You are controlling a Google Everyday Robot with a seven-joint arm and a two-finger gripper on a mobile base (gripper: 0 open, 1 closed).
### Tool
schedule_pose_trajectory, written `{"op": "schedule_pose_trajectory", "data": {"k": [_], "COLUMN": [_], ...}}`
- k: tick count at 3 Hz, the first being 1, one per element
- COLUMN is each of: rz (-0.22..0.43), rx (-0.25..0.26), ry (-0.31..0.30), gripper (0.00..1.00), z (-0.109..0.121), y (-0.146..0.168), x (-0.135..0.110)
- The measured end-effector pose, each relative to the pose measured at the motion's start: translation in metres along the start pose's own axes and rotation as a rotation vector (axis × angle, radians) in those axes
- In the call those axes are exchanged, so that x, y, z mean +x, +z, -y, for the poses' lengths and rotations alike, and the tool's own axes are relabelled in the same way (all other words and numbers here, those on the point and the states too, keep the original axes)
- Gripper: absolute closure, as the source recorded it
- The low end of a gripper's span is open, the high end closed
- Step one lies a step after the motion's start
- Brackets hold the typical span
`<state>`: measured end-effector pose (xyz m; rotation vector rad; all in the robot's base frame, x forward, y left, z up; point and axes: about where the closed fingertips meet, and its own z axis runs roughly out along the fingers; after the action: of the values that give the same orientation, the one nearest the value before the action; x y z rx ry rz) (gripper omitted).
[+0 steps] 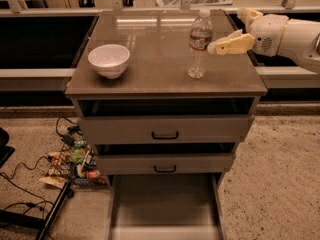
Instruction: Place water bottle into bottom drawer
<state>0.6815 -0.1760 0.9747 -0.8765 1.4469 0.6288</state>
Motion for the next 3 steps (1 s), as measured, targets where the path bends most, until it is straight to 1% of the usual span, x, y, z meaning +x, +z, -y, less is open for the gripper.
{"op": "schedule_pose_trajectory", "data": {"k": [1, 3], "rz": [0.014, 0.064], "rx": [-0.018, -0.114], "ry": [0.017, 0.018], "gripper": [0.0, 0.0], "z": [0.008, 0.004], "y": [0.014, 0.06], "x": [0.009, 0.004]}}
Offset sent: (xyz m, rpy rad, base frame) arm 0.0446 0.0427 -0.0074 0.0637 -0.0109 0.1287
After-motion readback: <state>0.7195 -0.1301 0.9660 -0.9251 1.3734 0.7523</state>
